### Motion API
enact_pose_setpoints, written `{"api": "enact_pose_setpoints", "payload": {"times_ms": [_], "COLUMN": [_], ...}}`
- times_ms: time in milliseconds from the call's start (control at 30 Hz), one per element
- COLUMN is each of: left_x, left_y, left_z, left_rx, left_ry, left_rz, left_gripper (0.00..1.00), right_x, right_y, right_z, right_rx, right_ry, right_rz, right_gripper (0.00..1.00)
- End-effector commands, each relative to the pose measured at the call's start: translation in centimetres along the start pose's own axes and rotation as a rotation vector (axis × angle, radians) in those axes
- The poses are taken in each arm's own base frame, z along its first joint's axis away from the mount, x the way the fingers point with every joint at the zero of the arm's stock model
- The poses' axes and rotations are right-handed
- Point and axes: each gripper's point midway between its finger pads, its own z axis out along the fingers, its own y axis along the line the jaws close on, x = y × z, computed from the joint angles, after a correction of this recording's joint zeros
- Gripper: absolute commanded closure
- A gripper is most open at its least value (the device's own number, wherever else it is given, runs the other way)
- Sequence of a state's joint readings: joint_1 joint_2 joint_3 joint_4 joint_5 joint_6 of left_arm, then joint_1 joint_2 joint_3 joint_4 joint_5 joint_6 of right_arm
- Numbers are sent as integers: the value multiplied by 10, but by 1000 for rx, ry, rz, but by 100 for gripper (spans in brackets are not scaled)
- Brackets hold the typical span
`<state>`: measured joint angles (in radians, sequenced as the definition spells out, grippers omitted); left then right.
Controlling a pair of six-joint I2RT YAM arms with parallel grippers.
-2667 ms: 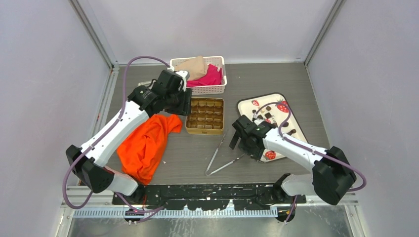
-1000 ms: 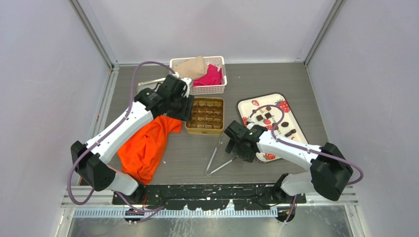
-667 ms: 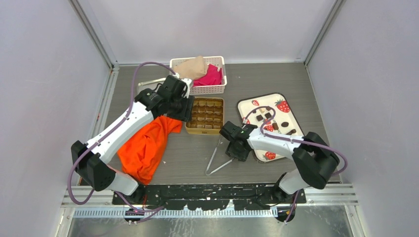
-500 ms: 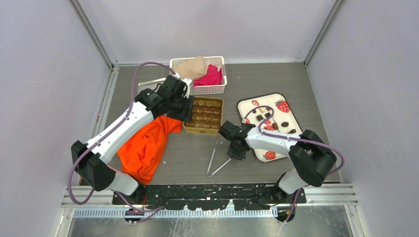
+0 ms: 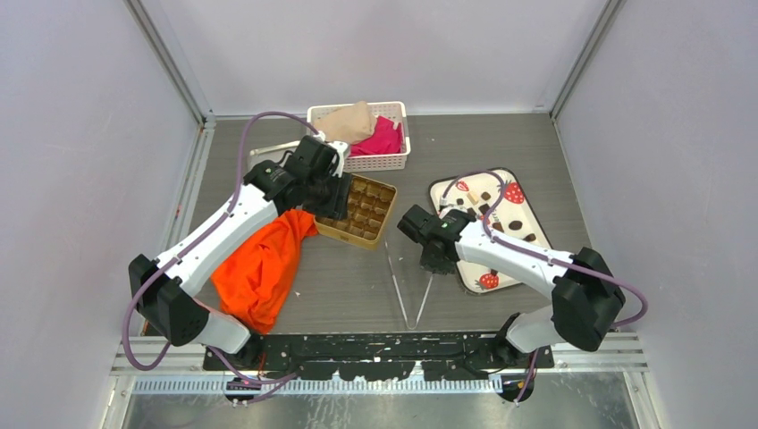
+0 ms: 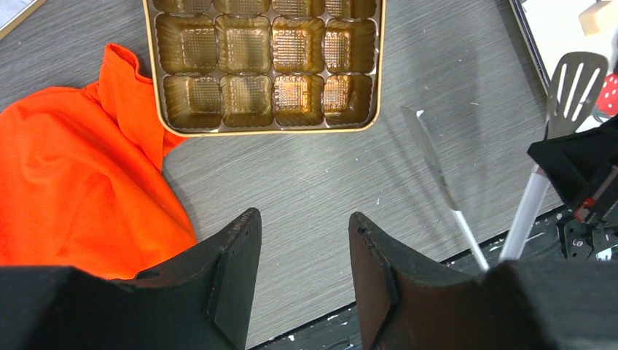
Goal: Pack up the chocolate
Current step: Adjust the clamp at the center of the board.
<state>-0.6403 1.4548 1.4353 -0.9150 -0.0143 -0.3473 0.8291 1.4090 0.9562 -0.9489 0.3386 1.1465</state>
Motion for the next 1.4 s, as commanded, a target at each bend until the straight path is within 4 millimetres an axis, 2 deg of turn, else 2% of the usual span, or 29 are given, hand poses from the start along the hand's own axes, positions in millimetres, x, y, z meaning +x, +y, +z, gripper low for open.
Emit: {"api": "enact_pose_setpoints", "payload": {"times_ms": [0, 200, 300, 367, 400, 467, 533, 567, 667, 733, 867, 933, 967, 1133, 1200, 1267, 1367], "left_x": [-15, -13, -13, -15, -15, -17, -16, -16, -18, -19, -24, -26, -26, -27, -28, -28, -29], "left_y": [-2, 18, 29, 32, 33, 35, 35, 35, 34, 33, 31, 30, 30, 27, 26, 25, 23], "left_z": [-3, 2, 3, 1, 0, -1, -1, -1, -1, 0, 0, 1, 2, 4, 6, 7, 7], "left_rx": [15, -66, -82, -85, -86, -89, -91, -91, -85, -83, -73, -72, -72, -63, -56, -52, -43], "left_ry": [-61, -28, -14, -21, -25, -31, -28, -29, -29, -28, -33, -35, -34, -31, -28, -26, -30], "left_rz": [13, -47, -91, -102, -103, -104, -103, -104, -106, -109, -109, -108, -109, -120, -125, -133, -143], "left_gripper": [52, 51, 51, 52, 51, 51, 51, 51, 52, 52, 51, 51, 51, 51, 52, 52, 52], "right_x": [-31, -47, -46, -46, -47, -51, -61, -63, -66, -59, -34, -27, -25, -28, -19, -10, -3], "right_y": [-11, 0, 4, 7, 9, 11, 14, 15, 18, 21, 26, 25, 21, -7, -13, -11, -3], "right_z": [-16, 2, 13, 19, 20, 18, 4, -3, -23, -34, -41, -41, -41, -37, -31, -23, -15], "right_rx": [55, 119, 133, 127, 120, 107, 76, 48, -45, -134, -315, -397, -417, -358, -312, -273, -263], "right_ry": [-100, -88, -62, -63, -74, -106, -161, -180, -223, -222, -205, -240, -260, -310, -254, -190, -187], "right_rz": [-242, -621, -729, -761, -760, -749, -707, -683, -604, -561, -475, -437, -411, -334, -361, -386, -386], "right_gripper": [100, 99, 98, 92, 81, 44, 25, 21, 15, 10, 9, 1, 0, 0, 0, 0, 0]}}
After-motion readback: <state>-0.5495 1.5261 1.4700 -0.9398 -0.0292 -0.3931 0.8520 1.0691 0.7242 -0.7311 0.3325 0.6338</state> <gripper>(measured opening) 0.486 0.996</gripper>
